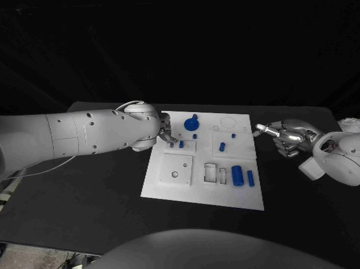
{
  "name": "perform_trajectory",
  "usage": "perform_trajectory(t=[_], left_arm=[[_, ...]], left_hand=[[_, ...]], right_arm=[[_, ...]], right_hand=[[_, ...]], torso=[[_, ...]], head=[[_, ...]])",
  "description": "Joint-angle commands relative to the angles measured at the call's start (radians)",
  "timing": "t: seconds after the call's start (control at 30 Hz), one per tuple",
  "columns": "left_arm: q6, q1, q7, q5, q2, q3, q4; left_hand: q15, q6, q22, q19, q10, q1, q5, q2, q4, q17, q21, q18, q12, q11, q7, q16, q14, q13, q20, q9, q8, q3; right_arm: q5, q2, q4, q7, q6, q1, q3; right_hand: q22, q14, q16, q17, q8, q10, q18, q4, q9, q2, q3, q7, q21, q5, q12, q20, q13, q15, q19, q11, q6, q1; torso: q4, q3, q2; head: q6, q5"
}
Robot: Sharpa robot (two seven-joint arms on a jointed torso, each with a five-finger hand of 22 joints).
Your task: Assemble the parts on the task board
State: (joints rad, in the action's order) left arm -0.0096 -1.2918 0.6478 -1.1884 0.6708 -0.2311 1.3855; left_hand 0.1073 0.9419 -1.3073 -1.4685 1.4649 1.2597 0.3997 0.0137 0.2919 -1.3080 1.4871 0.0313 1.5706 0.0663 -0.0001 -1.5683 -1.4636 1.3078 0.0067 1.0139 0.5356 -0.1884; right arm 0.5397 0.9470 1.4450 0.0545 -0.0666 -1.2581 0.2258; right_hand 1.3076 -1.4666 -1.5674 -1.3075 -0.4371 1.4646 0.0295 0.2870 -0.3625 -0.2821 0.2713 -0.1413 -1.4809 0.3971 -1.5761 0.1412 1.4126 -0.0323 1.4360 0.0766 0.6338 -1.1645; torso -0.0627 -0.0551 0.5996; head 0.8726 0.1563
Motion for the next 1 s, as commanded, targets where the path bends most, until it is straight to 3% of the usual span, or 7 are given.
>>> perform_trajectory(t=[0.03,1.0], left_arm=[[0.018,0.002,-0.010,-0.005,-0.004,0.000,-0.003],[0.030,0.008,-0.018,-0.011,-0.010,0.000,-0.018]], left_hand=[[0.006,0.002,-0.200,-0.045,0.106,-0.010,-0.005,0.004,0.000,-0.263,-0.007,-0.004,0.000,0.003,-0.001,-0.002,-0.107,0.263,-0.006,-0.001,-0.003,-0.008],[0.006,0.001,-0.197,-0.043,0.106,-0.012,-0.006,0.006,-0.001,-0.263,-0.010,-0.003,0.000,0.002,0.000,-0.002,-0.107,0.263,-0.006,-0.002,-0.006,-0.017]], right_arm=[[0.004,0.000,0.000,0.006,0.016,0.001,0.000],[0.004,0.000,0.000,0.005,0.015,0.001,0.000]], right_hand=[[0.219,-0.104,-0.003,-0.263,0.001,0.106,0.004,-0.003,0.001,-0.002,-0.004,0.000,-0.001,0.004,0.005,-0.002,0.158,0.007,0.003,-0.011,0.005,-0.010],[0.219,-0.104,-0.003,-0.263,0.001,0.106,0.004,-0.003,0.001,-0.002,-0.006,0.000,-0.001,0.005,0.005,-0.002,0.158,0.007,0.004,-0.011,0.006,-0.013]], torso=[[0.0000,0.0000,0.000],[-0.0004,-0.0001,0.000]], head=[[0.000,0.000],[0.000,0.003]])
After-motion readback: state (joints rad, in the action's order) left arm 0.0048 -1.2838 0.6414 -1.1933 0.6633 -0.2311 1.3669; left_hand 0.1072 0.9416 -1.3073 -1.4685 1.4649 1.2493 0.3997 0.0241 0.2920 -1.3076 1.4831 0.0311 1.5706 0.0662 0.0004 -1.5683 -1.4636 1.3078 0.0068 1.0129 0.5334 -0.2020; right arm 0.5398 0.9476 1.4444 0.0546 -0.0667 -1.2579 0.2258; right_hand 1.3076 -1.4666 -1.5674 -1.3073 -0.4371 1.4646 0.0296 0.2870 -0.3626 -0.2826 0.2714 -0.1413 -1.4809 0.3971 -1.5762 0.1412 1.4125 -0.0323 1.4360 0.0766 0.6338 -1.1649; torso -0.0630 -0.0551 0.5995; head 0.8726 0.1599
